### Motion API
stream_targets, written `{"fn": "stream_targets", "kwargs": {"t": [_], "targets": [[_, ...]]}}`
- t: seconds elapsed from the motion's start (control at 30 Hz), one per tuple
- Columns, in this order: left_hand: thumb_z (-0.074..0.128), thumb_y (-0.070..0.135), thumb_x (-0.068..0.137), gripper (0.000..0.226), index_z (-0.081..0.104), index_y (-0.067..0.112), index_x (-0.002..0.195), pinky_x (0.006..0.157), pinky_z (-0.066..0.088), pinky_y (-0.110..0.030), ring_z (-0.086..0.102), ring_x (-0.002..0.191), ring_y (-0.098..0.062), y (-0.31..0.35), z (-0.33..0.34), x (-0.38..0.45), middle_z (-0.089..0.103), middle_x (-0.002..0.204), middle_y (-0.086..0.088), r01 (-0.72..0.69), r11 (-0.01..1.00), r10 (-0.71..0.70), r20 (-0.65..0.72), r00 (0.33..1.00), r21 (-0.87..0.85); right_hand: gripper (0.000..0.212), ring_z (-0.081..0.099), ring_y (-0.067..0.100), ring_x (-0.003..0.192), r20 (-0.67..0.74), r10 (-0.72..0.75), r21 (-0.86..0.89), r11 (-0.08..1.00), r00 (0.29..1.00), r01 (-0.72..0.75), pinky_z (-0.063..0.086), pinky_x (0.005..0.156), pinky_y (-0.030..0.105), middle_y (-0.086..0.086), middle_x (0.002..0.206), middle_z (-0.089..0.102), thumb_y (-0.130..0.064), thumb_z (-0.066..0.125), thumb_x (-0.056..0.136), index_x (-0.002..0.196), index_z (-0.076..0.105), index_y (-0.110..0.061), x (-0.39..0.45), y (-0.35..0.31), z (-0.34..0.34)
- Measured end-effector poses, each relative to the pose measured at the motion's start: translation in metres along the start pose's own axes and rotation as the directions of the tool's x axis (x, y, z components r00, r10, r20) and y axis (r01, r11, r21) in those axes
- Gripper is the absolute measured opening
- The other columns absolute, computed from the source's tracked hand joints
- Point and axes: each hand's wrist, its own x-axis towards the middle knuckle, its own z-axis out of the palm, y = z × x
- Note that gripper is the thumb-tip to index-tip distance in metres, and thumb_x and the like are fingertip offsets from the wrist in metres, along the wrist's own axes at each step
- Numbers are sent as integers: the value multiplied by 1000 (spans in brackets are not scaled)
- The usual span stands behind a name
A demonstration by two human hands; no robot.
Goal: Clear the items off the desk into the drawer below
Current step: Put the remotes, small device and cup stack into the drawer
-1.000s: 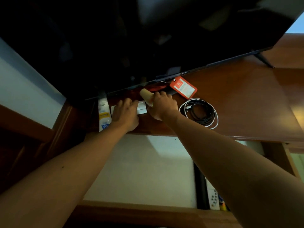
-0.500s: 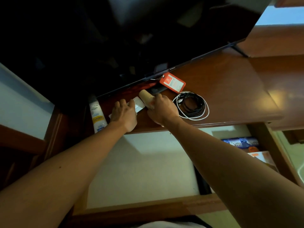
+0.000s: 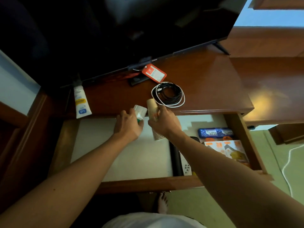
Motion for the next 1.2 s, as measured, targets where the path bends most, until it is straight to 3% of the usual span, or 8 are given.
{"fn": "stream_targets", "kwargs": {"t": [0.13, 0.27, 0.5, 0.67, 0.8, 0.97, 1.07, 1.2], "targets": [[58, 51, 92, 58, 39, 19, 137, 79, 51, -35, 52, 110, -30, 8, 27, -29, 50, 125, -15, -4, 998, 5, 19, 1000, -63, 60, 63, 28, 94, -1, 4, -44, 999, 1000, -4, 53, 72, 38, 4, 110, 67, -50, 69, 73, 124, 49, -24, -19, 28, -2], [59, 52, 91, 60, 37, 22, 138, 82, 54, -37, 53, 107, -25, 12, 53, -48, 50, 124, -11, 22, 994, -14, 78, 997, -107, 58, 64, 25, 94, 41, 13, -37, 999, 999, -12, 56, 76, 40, 3, 111, 68, -47, 72, 76, 124, 48, -24, -30, 52, 7], [65, 50, 88, 67, 33, 24, 140, 86, 53, -43, 59, 108, -34, 16, 93, -56, 53, 125, -14, 230, 958, -178, 277, 944, -171, 60, 64, 28, 98, 259, 183, -76, 983, 949, -168, 55, 80, 37, 10, 115, 63, -40, 76, 81, 125, 48, -12, -37, 79, 45], [65, 49, 88, 69, 21, 36, 140, 81, 51, -41, 57, 108, -37, 13, 111, -56, 51, 126, -17, 285, 937, -200, 359, 912, -203, 59, 63, 29, 104, 336, 227, -161, 970, 914, -182, 51, 80, 33, 14, 121, 60, -37, 78, 82, 124, 53, -6, -38, 91, 62], [64, 56, 86, 88, 7, 41, 153, 93, 49, -45, 53, 119, -41, 10, 118, -54, 43, 139, -20, 307, 936, -218, 405, 888, -171, 72, 62, 31, 110, 353, 229, -209, 964, 907, -162, 48, 81, 34, 14, 123, 60, -42, 80, 80, 131, 45, -6, -35, 94, 63], [67, 50, 84, 77, 29, 33, 148, 89, 51, -42, 57, 110, -39, 8, 117, -51, 48, 130, -19, 266, 949, -166, 449, 878, -168, 97, 55, 39, 120, 405, 233, -301, 947, 884, -112, 50, 93, 45, 19, 134, 50, -46, 83, 74, 145, 29, -8, -25, 90, 58], [65, 58, 74, 74, 37, 34, 138, 87, 55, -44, 61, 105, -36, 0, 121, -46, 57, 125, -16, 237, 951, -122, 465, 877, -199, 85, 50, 41, 123, 351, 188, -294, 952, 917, -83, 50, 96, 49, 18, 139, 41, -46, 76, 80, 145, 30, -17, -19, 88, 57], [73, 43, 83, 72, 39, 29, 145, 94, 51, -38, 58, 115, -34, 1, 112, -48, 58, 133, -14, 183, 958, -65, 454, 889, -220, 70, 45, 41, 128, 361, 86, -268, 963, 929, 15, 48, 100, 53, 17, 145, 37, -39, 62, 91, 150, 27, -26, -18, 91, 59]]}}
